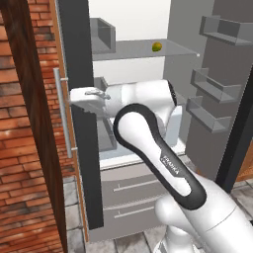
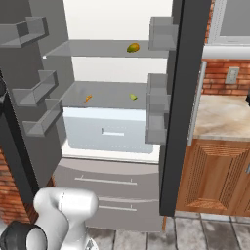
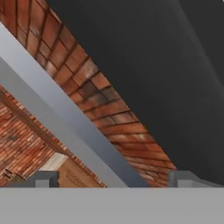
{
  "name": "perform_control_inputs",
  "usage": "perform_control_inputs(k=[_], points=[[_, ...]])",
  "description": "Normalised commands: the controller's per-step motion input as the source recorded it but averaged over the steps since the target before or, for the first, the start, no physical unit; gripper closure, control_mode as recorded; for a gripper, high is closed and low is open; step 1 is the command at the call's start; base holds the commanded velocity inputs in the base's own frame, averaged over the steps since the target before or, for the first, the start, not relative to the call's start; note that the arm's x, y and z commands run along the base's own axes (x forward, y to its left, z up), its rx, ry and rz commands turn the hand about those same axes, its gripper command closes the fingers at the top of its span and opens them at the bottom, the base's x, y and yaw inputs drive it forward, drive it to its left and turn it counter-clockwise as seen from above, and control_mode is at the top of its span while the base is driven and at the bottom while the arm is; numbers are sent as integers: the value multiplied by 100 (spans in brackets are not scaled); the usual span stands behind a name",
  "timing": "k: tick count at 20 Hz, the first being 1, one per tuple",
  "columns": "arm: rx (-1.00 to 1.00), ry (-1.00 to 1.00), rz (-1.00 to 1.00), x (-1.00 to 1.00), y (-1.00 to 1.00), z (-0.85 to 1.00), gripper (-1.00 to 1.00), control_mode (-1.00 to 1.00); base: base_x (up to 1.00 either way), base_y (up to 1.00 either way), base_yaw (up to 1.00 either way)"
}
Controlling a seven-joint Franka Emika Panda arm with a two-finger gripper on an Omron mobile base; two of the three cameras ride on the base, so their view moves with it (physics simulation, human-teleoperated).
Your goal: Open the fridge, remove the mango, lemon wedge, and shrimp, and place them on any counter.
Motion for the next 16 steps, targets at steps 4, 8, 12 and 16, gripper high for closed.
perform_control_inputs(k=[4,8,12,16], points=[[0,6,-12,-83,2,59,-100,-100,0,0,0],[-8,22,-19,-59,-13,50,-100,-100,0,0,0],[-21,9,-34,18,-36,2,-100,-100,0,0,0],[-6,0,-18,33,-72,-22,-100,-100,0,0,0]])
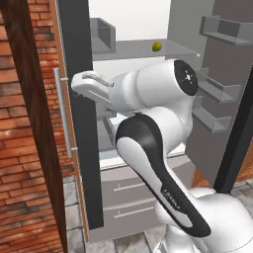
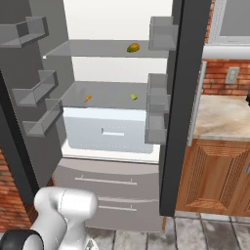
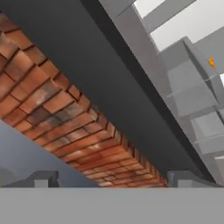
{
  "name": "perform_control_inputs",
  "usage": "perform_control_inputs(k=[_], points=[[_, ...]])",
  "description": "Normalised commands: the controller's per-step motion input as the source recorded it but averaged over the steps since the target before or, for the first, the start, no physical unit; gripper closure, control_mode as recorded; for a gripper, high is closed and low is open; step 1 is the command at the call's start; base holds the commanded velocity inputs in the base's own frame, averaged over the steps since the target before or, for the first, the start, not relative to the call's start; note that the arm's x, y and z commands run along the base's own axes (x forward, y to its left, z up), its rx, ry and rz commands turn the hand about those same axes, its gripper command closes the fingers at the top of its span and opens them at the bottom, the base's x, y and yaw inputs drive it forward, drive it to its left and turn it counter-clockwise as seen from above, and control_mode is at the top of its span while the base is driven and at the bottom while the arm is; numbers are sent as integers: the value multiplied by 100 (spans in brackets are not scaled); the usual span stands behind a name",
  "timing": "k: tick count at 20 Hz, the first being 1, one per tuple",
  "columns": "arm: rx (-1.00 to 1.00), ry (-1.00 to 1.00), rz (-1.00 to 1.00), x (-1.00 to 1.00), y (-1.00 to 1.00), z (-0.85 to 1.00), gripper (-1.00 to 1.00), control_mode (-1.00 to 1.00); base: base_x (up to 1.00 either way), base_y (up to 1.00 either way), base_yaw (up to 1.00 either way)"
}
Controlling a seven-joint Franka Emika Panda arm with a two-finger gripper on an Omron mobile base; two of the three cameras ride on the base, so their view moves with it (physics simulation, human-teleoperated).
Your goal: Open the fridge, remove the mango, lemon wedge, and shrimp, and place them on any counter.
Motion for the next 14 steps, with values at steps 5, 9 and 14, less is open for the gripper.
perform_control_inputs(k=[5,9,14], points=[[-3,0,-12,2,-97,-33,-100,-100,0,0,0],[-9,0,-9,10,-100,-31,-100,-100,0,0,0],[-12,5,-1,50,-86,-20,-100,-100,0,0,0]])
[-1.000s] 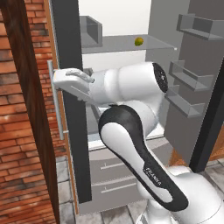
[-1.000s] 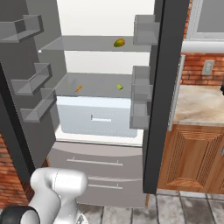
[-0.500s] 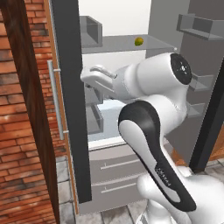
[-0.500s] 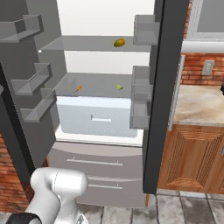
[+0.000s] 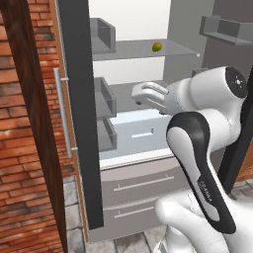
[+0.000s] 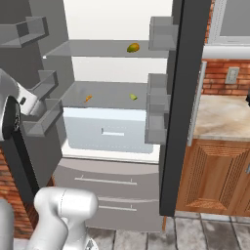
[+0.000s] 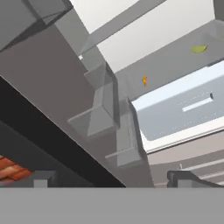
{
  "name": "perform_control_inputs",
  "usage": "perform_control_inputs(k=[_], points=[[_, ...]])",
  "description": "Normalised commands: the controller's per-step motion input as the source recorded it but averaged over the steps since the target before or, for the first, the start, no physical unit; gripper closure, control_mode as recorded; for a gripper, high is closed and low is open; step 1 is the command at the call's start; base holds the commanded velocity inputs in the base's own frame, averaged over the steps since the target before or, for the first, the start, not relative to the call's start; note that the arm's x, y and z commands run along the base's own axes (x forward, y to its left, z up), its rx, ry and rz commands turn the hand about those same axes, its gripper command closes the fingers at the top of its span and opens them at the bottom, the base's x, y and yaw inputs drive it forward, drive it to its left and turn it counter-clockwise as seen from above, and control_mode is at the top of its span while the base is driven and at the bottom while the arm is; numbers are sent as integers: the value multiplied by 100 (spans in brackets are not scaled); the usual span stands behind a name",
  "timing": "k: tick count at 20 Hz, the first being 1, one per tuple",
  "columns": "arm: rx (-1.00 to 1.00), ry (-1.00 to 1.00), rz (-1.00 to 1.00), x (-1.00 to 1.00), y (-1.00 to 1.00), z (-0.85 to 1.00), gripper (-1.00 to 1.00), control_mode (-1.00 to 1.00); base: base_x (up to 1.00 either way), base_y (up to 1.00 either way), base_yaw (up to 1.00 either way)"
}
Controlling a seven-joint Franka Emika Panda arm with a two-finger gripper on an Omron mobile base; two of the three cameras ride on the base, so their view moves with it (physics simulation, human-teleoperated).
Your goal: Open the fridge, remove the mango, lemon wedge, and shrimp, and place them on any counter.
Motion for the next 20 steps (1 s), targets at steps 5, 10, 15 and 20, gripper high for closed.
perform_control_inputs(k=[5,10,15,20], points=[[-21,7,0,42,-71,-17,-100,-100,0,0,0],[-28,0,0,31,-51,-58,-100,-100,0,0,0],[-30,-6,2,14,-16,-45,-100,-100,0,0,0],[-8,-12,1,0,-2,31,-100,-100,0,0,0]])
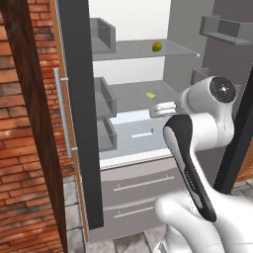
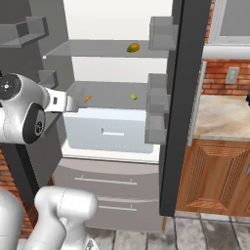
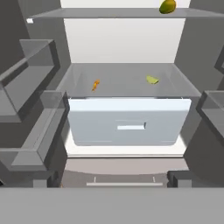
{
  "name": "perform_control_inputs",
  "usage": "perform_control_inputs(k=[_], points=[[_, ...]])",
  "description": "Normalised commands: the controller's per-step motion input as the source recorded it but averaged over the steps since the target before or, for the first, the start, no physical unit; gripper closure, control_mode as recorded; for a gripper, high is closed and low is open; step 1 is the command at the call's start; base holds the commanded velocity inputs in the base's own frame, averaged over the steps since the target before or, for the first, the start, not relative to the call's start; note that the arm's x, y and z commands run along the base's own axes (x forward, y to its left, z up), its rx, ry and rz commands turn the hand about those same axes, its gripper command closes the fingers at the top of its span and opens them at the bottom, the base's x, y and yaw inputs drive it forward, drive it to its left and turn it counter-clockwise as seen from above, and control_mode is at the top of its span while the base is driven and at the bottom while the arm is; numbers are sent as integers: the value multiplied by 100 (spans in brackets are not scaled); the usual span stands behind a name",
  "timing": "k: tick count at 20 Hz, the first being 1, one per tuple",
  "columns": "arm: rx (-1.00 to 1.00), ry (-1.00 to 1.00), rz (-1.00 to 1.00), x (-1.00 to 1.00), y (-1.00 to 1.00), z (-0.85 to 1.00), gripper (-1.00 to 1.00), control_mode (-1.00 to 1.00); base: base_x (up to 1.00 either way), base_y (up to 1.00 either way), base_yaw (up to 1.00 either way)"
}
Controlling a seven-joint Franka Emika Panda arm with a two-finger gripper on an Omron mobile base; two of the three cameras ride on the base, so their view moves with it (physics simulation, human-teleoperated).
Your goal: Open the fridge, remove the mango, lemon wedge, and shrimp, and place them on any counter.
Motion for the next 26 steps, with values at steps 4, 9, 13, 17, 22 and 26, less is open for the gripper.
perform_control_inputs(k=[4,9,13,17,22,26], points=[[-2,-1,0,0,-9,44,-100,-100,0,0,0],[-1,0,2,0,-10,32,-100,-100,0,0,0],[0,2,3,-1,-13,19,-100,-100,0,0,0],[0,5,0,0,-25,13,-100,-100,0,0,0],[0,2,0,0,-27,2,-100,-100,0,0,0],[-1,1,0,0,0,-7,-100,-100,0,0,0]])
